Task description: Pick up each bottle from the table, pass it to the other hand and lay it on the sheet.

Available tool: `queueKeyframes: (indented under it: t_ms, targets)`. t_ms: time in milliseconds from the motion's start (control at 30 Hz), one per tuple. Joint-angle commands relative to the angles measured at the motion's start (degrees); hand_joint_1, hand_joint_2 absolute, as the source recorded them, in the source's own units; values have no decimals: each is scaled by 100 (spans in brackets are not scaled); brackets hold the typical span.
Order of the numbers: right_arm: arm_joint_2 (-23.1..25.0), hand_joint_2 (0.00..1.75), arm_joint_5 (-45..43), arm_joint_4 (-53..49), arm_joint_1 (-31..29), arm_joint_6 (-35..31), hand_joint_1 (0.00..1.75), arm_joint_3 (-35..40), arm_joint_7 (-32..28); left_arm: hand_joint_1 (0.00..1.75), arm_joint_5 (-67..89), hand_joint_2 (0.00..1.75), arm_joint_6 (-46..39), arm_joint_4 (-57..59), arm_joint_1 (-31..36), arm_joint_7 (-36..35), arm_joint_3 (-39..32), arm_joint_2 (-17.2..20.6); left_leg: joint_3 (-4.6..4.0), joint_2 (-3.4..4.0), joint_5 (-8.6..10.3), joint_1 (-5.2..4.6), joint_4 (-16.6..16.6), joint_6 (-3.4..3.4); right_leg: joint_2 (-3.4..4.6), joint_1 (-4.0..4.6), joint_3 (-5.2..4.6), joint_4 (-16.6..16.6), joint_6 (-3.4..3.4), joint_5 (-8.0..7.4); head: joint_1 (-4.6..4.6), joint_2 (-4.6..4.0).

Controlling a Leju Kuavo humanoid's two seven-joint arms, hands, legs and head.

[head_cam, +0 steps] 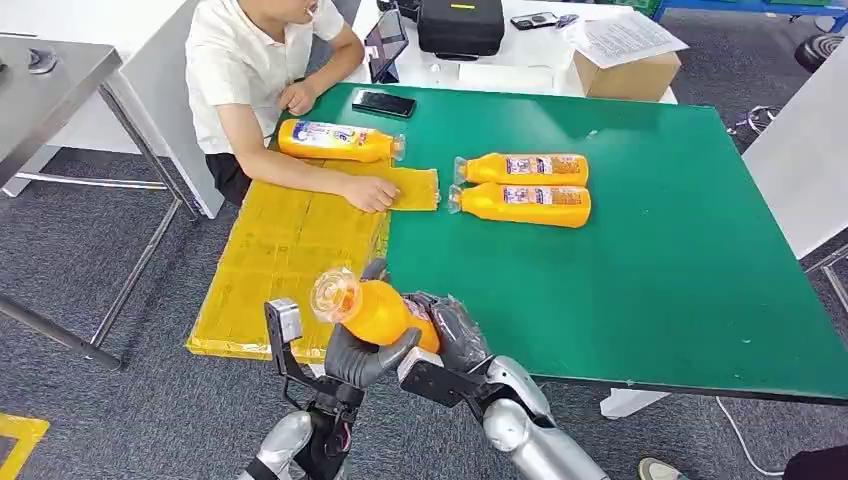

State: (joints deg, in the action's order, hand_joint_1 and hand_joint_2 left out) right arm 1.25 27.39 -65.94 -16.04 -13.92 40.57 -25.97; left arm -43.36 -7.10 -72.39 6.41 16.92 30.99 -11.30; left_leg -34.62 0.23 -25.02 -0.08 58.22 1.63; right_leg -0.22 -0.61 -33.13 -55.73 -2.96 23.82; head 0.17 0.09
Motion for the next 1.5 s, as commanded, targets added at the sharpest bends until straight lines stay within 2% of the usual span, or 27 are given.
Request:
queueKeyframes:
  t_ms: [33,167,200,267,300,333,433,500,533,667,733,800,867,933,967,1033,1100,1367,1500]
  targets:
    - [-37,175,-90,-56,-298,111,175,418,-90,175,232,175,14,423,337,203,102,-20,6,0,-2,1,-1,-6,2,1,4,-2,7,3,2,0]
    - [-54,175,-98,-133,-281,168,175,423,-95,175,279,175,11,71,270,335,25,-15,12,6,-8,2,4,-9,9,2,8,-7,10,7,0,0]
    - [-44,175,-122,-162,-230,159,169,399,-113,175,342,175,-73,9,257,412,-12,-20,5,2,-3,-1,1,-6,5,-1,1,-6,7,4,0,0]
    - [-30,175,-130,-193,-133,151,136,390,-129,175,362,175,-135,-110,215,462,-85,-4,11,2,-7,2,2,-10,5,2,9,-5,10,7,0,0]
    - [-1,175,-168,-217,-26,118,12,345,-146,175,356,175,-218,-190,161,483,-172,-7,12,0,-5,1,-1,-8,3,1,9,-3,9,6,0,0]
    - [33,175,-197,-242,94,49,0,301,-184,175,393,175,-297,-266,112,497,-217,17,6,0,-3,3,-1,-6,2,3,6,0,7,3,2,0]
    - [48,175,-269,-308,375,-81,0,265,-355,175,312,175,-637,-411,-54,464,-543,-127,31,0,-9,3,-11,-13,3,3,26,4,14,11,0,0]
    - [101,175,-289,-344,499,-312,0,188,-593,175,298,175,-935,-345,76,412,-704,-146,27,-4,-11,3,-6,-12,-1,3,25,1,13,14,0,0]
    - [116,0,-220,-366,524,-487,0,159,-669,175,221,175,-1084,-247,175,405,-861,-168,13,-4,-6,3,-3,-9,-1,3,11,1,9,8,0,0]
    - [113,0,-186,-399,504,-593,0,137,-683,175,160,175,-1203,-72,321,376,-1002,-156,8,-6,-1,2,-3,-9,-3,1,5,-1,10,5,0,0]
    - [218,0,-130,-407,576,-1094,0,-13,-881,175,258,175,-1902,563,743,469,-1210,-78,9,-8,-1,3,-2,-10,-6,2,6,-1,11,5,-2,0]
    - [227,0,298,-399,627,-1875,0,-18,-918,175,623,175,-2134,1410,1268,762,-1274,72,17,-20,5,4,-8,-13,-17,3,15,1,16,6,0,0]
    - [176,0,289,-422,627,-1908,0,31,-902,175,614,175,-2017,1685,1417,783,-1364,83,15,-15,7,2,-11,-10,-12,2,13,4,11,2,2,0]
    - [210,0,563,-431,731,-2574,0,-123,-895,175,1159,175,-2219,1874,1494,942,-1233,188,12,-12,10,2,-9,-12,-10,1,9,3,9,1,0,0]
    - [362,0,906,-601,961,-2608,0,-610,-1042,175,1714,175,-2445,1949,1533,1031,-1053,296,8,-13,10,3,-6,-7,-11,2,7,3,7,1,2,0]
    - [522,0,1043,-800,1217,-2608,0,-1020,-1375,175,3016,175,-2647,2039,1589,880,-675,516,14,-20,10,1,-10,-9,-15,0,13,3,8,5,2,0]
    - [513,0,987,-1070,1364,-2608,0,-1045,-1403,175,4209,175,-2828,2149,1620,546,-388,713,19,-21,7,2,-10,-12,-15,0,18,1,11,9,2,0]
    - [513,0,1031,-1151,1416,-2608,0,-1010,-1373,175,4405,175,-2764,1979,1492,470,-535,698,-1,-9,6,3,-2,-10,0,2,-6,-3,10,3,0,0]
    - [395,0,669,-1556,1628,-2608,0,-1006,-1403,175,6949,175,-2397,2212,1656,-506,-361,870,7,-14,6,2,-5,-12,-5,1,2,-1,12,6,0,0]
